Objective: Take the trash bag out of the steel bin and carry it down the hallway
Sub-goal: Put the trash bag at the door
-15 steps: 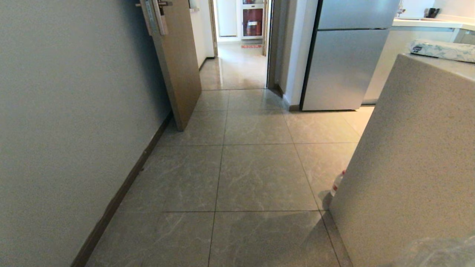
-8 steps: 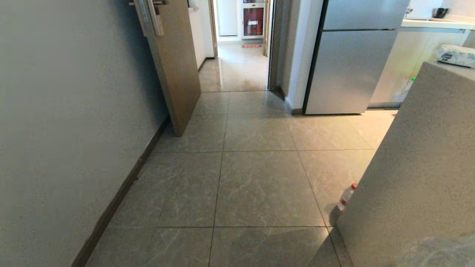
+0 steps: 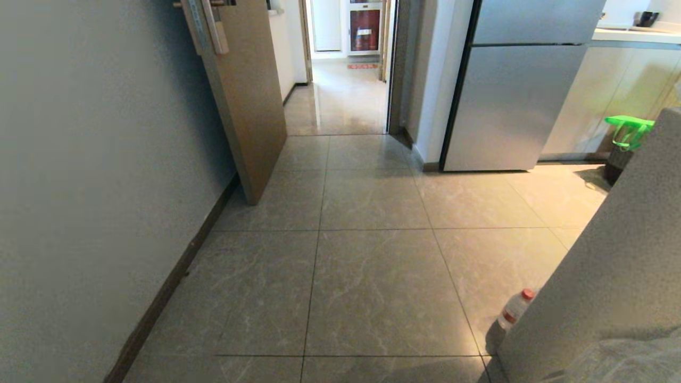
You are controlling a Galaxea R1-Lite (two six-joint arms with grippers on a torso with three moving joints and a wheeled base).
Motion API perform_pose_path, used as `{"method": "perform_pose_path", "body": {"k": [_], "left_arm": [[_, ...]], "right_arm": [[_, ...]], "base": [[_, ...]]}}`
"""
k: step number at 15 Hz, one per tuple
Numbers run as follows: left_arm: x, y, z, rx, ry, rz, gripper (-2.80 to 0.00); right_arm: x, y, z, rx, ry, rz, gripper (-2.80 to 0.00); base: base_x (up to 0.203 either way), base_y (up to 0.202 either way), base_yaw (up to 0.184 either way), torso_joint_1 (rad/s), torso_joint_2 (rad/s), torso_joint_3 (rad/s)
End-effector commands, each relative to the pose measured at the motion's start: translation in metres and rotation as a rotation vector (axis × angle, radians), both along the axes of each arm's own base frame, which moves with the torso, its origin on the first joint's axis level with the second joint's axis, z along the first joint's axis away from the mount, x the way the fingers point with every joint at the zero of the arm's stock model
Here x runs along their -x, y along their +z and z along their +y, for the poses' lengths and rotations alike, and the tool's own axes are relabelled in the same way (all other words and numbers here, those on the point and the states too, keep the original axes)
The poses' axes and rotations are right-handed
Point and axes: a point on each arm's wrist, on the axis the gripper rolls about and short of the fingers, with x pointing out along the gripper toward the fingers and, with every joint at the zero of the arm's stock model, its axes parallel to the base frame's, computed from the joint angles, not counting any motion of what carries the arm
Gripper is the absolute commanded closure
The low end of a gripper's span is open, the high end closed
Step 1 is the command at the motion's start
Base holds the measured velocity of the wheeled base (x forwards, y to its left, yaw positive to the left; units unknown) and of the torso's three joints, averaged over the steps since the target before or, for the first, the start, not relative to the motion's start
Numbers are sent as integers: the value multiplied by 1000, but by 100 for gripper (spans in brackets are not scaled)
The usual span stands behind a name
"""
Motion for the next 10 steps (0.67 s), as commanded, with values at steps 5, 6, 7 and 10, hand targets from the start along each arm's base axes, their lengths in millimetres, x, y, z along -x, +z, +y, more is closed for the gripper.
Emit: {"method": "perform_pose_path", "body": {"k": [5,6,7,10], "left_arm": [[0,0,0,0,0,0,0],[0,0,0,0,0,0,0],[0,0,0,0,0,-2,0],[0,0,0,0,0,-1,0]], "right_arm": [[0,0,0,1,1,3,0],[0,0,0,1,1,3,0],[0,0,0,1,1,3,0],[0,0,0,1,1,3,0]], "base": [[188,0,1,3,3,2],[188,0,5,4,5,4],[192,0,2,4,1,0],[189,0,1,5,3,4]]}}
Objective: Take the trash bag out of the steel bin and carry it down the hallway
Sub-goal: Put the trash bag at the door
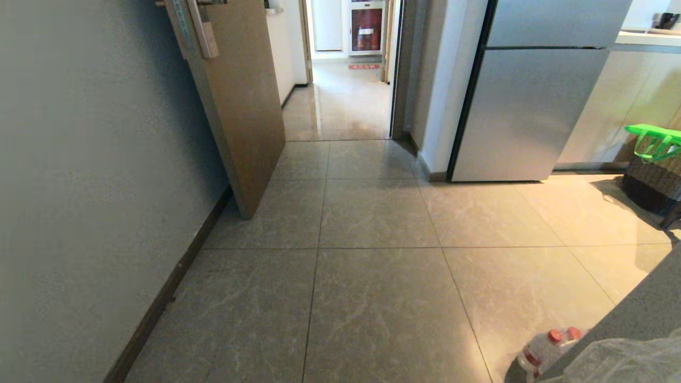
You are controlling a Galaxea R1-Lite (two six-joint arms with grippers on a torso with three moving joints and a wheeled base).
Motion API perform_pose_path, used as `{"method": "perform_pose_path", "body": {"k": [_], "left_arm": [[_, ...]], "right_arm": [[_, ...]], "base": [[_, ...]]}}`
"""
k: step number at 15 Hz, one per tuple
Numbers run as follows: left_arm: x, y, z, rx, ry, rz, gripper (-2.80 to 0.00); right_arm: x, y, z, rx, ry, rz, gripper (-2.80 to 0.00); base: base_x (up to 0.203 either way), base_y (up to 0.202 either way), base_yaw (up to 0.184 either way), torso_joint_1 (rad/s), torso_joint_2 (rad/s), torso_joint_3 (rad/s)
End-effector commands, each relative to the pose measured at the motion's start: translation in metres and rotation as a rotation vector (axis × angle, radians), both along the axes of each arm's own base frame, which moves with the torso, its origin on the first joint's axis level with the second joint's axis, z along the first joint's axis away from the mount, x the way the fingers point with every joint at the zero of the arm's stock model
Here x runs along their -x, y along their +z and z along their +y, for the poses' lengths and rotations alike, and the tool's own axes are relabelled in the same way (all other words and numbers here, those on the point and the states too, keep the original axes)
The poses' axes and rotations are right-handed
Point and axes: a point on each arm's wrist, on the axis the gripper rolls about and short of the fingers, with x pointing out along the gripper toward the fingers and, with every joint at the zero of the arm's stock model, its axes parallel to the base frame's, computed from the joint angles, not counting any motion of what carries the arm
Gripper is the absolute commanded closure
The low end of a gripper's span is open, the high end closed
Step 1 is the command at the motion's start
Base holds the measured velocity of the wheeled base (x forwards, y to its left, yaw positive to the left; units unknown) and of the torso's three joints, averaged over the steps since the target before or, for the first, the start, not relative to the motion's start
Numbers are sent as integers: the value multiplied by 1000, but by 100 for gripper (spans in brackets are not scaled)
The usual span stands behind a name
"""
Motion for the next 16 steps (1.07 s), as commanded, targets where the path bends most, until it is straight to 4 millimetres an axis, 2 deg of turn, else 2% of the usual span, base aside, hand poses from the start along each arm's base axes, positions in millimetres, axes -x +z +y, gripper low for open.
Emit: {"method": "perform_pose_path", "body": {"k": [1,16], "left_arm": [[0,0,0,0,0,-1,0],[0,0,0,0,0,0,0]], "right_arm": [[0,0,0,0,0,3,0],[0,-1,0,0,0,4,0]], "base": [[189,0,0,2,2,2],[191,0,1,2,1,2]]}}
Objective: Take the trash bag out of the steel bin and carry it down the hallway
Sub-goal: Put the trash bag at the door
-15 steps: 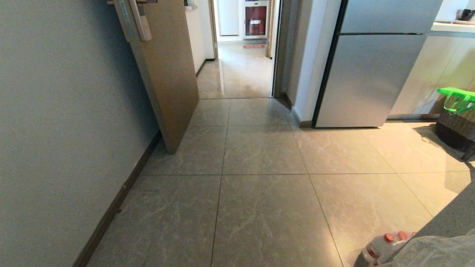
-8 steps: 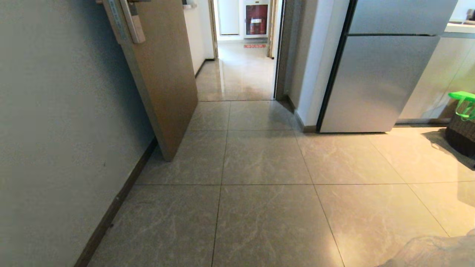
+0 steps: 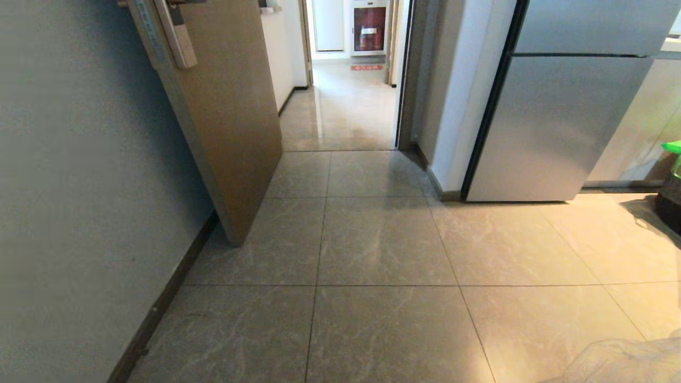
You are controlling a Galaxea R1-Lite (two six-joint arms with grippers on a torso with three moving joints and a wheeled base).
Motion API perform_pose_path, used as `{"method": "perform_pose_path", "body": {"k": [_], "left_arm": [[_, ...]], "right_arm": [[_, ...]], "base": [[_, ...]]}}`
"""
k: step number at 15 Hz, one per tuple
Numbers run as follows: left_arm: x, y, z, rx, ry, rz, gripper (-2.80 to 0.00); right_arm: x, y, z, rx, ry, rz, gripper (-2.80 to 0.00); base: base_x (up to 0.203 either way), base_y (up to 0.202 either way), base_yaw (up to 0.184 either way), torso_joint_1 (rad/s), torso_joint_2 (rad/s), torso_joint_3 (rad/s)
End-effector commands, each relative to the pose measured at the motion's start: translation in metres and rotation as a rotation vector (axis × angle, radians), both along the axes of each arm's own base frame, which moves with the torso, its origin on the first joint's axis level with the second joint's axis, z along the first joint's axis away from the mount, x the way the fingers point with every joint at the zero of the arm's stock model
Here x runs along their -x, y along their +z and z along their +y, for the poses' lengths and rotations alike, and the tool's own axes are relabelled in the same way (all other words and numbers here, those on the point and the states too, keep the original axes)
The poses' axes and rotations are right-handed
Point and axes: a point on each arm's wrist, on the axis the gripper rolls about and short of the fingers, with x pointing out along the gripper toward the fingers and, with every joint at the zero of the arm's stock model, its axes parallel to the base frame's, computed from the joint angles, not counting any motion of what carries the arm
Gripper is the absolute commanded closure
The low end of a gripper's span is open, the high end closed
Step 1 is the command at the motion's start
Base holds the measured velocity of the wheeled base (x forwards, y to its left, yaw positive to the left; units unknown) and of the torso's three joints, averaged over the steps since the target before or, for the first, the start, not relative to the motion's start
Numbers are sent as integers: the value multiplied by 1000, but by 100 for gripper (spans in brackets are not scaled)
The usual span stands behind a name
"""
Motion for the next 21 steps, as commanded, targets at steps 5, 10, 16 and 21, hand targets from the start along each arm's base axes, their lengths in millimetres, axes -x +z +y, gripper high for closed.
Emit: {"method": "perform_pose_path", "body": {"k": [5,10,16,21], "left_arm": [[0,0,0,0,0,-2,0],[0,0,0,0,0,0,0],[0,0,0,0,0,0,0],[0,0,0,0,0,-1,0]], "right_arm": [[0,0,0,0,0,3,0],[0,0,0,0,0,3,0],[0,0,0,0,0,3,0],[0,-1,0,0,0,4,0]], "base": [[193,0,1,1,1,2],[191,0,1,4,1,3],[193,0,1,3,0,3],[191,0,2,4,2,2]]}}
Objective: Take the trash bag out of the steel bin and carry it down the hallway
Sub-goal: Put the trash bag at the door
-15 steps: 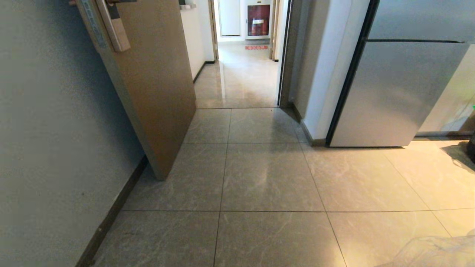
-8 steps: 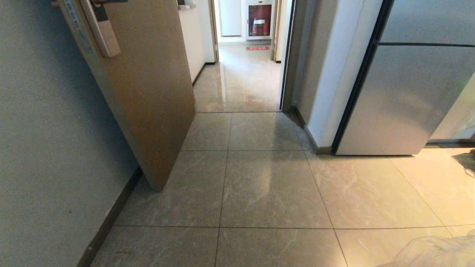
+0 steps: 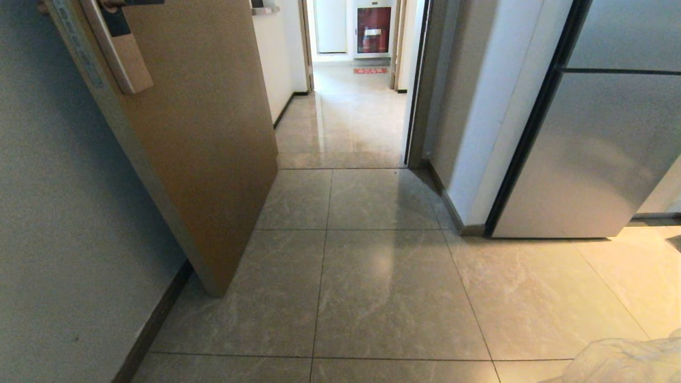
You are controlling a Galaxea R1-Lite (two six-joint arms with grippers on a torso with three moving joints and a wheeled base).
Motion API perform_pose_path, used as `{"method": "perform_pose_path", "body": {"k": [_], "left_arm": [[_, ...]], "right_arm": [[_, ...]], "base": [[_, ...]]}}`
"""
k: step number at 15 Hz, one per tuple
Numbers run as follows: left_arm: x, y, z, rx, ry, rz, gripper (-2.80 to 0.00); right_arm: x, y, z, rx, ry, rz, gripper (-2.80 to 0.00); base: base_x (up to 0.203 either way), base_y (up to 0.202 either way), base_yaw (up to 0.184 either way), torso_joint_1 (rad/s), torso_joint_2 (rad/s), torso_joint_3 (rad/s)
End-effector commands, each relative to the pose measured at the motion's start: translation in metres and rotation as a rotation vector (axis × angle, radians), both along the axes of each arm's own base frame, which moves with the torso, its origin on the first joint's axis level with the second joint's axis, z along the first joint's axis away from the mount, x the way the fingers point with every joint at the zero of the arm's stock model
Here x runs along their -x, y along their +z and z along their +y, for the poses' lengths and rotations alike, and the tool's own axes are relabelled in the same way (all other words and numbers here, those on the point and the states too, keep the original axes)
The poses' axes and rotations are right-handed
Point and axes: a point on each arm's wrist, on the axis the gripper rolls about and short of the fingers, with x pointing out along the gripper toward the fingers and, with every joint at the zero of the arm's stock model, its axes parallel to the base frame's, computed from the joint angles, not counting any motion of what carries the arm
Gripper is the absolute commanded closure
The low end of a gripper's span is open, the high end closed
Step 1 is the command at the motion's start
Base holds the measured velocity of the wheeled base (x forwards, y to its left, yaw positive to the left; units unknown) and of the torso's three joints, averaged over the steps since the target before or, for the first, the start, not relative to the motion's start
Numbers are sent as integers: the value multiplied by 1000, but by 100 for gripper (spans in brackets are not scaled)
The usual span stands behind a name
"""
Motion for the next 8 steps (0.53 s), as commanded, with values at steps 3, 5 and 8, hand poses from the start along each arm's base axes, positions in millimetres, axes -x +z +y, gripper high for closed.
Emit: {"method": "perform_pose_path", "body": {"k": [3,5,8], "left_arm": [[0,0,0,1,0,-1,0],[0,0,0,0,0,0,0],[0,0,0,1,0,0,0]], "right_arm": [[0,0,0,0,0,3,0],[0,0,0,0,0,3,0],[0,0,0,0,0,3,0]], "base": [[190,0,1,3,-1,3],[194,0,0,7,2,-2],[195,0,-2,0,-4,0]]}}
